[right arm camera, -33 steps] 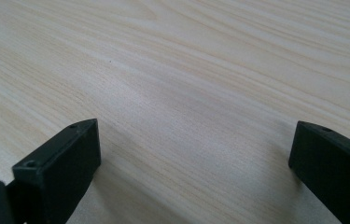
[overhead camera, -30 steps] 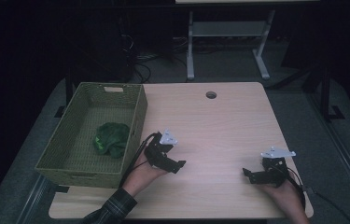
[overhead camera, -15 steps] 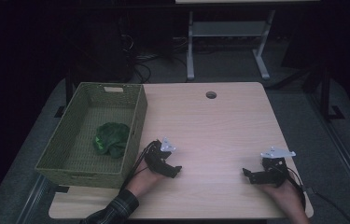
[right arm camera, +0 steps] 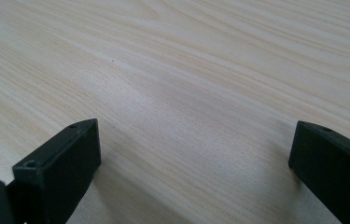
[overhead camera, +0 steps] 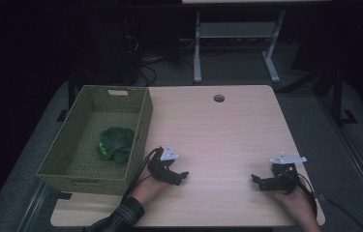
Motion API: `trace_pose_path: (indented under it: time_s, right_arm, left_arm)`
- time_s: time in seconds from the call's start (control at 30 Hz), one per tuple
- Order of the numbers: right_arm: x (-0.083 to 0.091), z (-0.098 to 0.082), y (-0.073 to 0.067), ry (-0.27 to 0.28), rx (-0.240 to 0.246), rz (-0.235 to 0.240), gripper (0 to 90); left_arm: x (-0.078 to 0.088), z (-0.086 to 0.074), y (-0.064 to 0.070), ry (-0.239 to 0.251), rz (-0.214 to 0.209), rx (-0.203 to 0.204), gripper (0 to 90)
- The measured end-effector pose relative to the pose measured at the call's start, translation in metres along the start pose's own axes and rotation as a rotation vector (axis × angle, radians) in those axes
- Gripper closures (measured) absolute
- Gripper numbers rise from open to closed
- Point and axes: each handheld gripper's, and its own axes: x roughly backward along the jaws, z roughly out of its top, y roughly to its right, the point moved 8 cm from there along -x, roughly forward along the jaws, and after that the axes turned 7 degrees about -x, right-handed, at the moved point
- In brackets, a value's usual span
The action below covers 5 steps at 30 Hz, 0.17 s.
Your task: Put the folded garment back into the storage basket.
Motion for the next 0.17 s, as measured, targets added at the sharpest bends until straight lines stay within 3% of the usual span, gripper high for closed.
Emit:
trace_pose_path:
  time_s: [0.17]
  right_arm:
    - [0.0,0.0,0.0,0.0,0.0,0.0,2.1]
  left_arm:
    - [0.0,0.0,0.0,0.0,0.0,0.0,12.7]
